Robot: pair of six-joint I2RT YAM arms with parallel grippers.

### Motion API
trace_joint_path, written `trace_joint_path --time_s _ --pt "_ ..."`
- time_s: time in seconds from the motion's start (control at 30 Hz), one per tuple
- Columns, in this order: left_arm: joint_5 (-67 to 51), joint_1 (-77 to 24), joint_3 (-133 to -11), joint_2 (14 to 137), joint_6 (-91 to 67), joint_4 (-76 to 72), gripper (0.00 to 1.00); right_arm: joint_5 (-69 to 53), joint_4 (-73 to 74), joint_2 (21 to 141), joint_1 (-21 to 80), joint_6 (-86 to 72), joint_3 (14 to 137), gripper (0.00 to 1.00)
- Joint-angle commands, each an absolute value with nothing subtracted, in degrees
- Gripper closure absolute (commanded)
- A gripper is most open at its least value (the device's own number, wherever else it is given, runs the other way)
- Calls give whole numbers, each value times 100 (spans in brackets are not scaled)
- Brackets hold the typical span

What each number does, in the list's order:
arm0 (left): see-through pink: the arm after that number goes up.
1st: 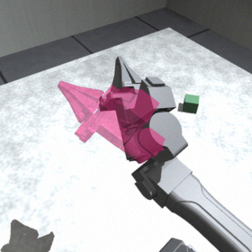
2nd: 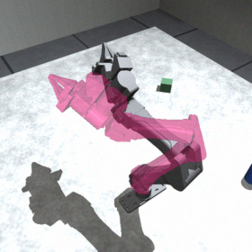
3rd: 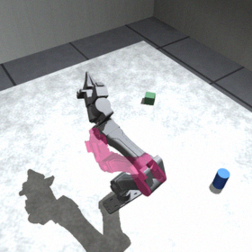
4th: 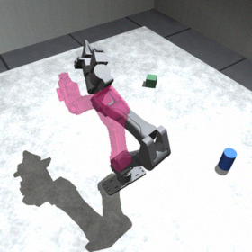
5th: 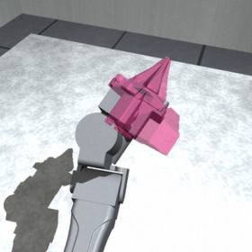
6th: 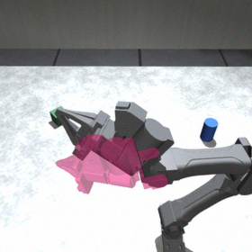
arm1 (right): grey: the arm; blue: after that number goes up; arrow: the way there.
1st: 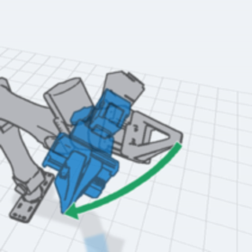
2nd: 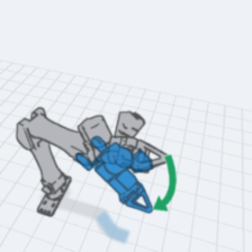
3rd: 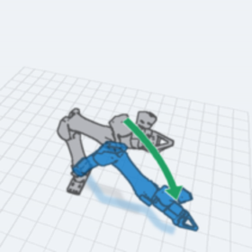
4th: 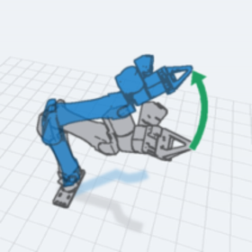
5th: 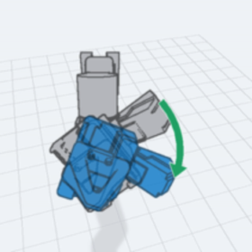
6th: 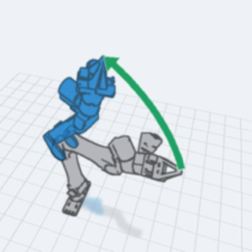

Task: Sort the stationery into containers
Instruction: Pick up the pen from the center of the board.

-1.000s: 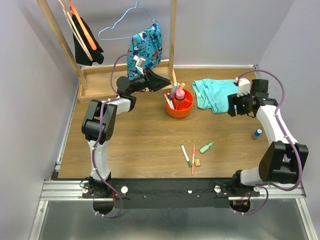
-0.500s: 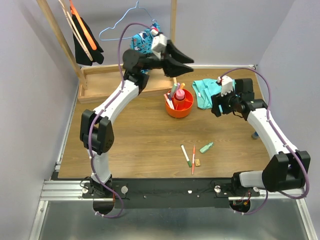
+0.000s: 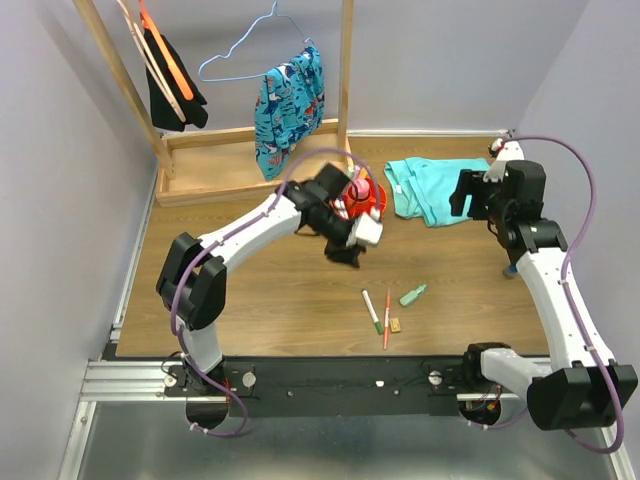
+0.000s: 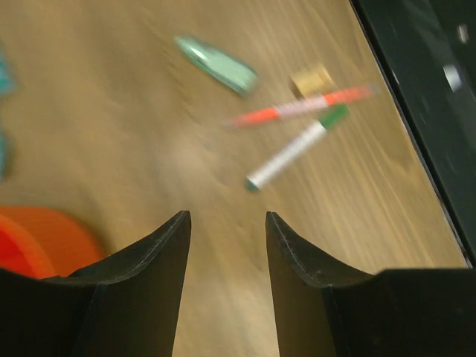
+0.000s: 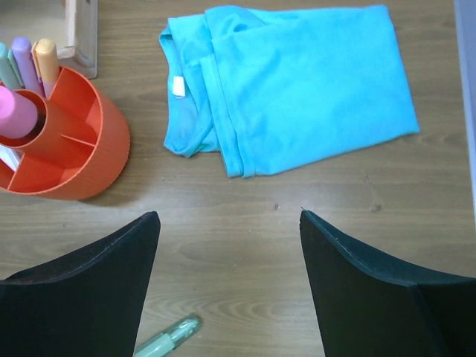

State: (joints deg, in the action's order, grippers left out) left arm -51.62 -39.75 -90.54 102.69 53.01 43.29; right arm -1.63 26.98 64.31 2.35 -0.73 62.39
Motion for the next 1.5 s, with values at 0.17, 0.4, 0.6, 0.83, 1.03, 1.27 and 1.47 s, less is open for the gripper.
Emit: trace_joint_path --time_s 0.17,0.4,0.6,0.83,1.03,1.27,1.47 --pt "-3903 -5272 -7419 10010 7208 4862 47 -264 2734 5810 35 -1213 4993 16" --pt "-3709 -5748 -7286 10239 6514 3711 47 -334 2804 5687 -132 -1152 4852 16" --pt "-3463 -6047 -7470 10599 6354 3392 47 -316 2777 5608 -141 -1090 4694 16" --pt "-3384 -6170 -7436 10837 6460 3428 50 -290 2795 5599 -167 -1064 4676 16" --pt "-3340 -6196 -7348 10986 6477 3305 51 -272 2786 5572 -193 -1037 4641 16" --pt "-3287 -6275 -7120 11223 6469 3147 54 -237 2865 5528 -211 -967 4597 17" --pt "-3305 -6284 -7066 11329 6434 3208 64 -211 2874 5511 -220 -923 4553 17"
